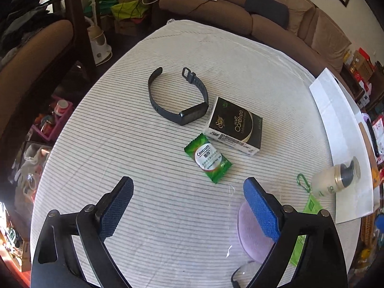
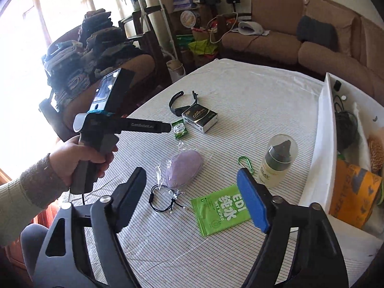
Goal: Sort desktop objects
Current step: 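Move both grippers toward the remaining Centrum packet and EDI wipes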
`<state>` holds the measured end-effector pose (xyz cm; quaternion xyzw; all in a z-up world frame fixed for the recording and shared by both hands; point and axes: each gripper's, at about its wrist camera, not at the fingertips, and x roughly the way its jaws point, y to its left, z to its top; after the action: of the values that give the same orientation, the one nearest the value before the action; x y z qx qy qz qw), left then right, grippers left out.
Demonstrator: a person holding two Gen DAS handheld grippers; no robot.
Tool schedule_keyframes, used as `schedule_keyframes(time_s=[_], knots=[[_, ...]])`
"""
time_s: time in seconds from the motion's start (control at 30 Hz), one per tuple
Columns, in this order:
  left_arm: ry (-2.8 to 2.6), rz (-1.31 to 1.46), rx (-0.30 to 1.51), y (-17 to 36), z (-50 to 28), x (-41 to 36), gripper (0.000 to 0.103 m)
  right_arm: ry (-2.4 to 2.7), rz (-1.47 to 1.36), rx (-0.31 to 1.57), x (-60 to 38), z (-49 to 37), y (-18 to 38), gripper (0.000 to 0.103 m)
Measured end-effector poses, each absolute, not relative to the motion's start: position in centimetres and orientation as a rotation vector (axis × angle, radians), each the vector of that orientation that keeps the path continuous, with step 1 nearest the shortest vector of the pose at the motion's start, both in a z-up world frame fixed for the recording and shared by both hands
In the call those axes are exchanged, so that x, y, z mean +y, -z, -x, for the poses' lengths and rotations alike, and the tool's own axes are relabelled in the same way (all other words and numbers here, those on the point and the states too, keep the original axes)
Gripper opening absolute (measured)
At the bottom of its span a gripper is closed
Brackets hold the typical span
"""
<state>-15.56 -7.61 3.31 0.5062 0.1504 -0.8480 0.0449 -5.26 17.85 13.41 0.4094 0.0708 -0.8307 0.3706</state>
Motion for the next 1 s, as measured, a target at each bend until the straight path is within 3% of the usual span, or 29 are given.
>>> schedule_keyframes(time_s=[0.13, 0.27, 0.4, 0.47, 0.5, 0.63, 0.73, 0.87, 1.0], knots=[[2.572, -1.56, 0.53, -2.0, 17.6, -7.2, 0.09, 2.104, -1.069, 0.188, 17.4, 5.6, -11.7, 0.066], [2.56, -1.589, 0.505, -0.9, 19.0, -6.3, 0.075, 2.088, -1.082, 0.191, 17.1, 6.4, -10.3, 0.061], [2.563, -1.579, 0.417, -0.8, 19.7, -5.4, 0.072, 2.08, -1.1, 0.207, 16.9, 7.4, -9.2, 0.055], [2.559, -1.559, 0.371, -0.9, 19.8, -5.3, 0.051, 2.086, -1.112, 0.223, 16.8, 7.8, -8.7, 0.053], [2.556, -1.548, 0.354, -0.9, 19.7, -5.4, 0.033, 2.088, -1.118, 0.227, 16.8, 8.0, -8.4, 0.052], [2.569, -1.567, 0.41, -1.1, 19.2, -6.8, 0.027, 2.097, -1.133, 0.248, 16.5, 8.7, -7.7, 0.052], [2.548, -1.572, 0.441, -1.2, 18.0, -7.8, 0.004, 2.098, -1.151, 0.29, 15.5, 9.6, -7.0, 0.052], [2.527, -1.586, 0.53, -0.7, 15.5, -8.7, 0.004, 2.115, -1.205, 0.413, 12.9, 12.0, -5.8, 0.051], [2.539, -1.574, 0.612, -1.2, 14.2, -8.9, 0.009, 2.1, -1.322, 0.485, 11.0, 15.0, -5.1, 0.038]])
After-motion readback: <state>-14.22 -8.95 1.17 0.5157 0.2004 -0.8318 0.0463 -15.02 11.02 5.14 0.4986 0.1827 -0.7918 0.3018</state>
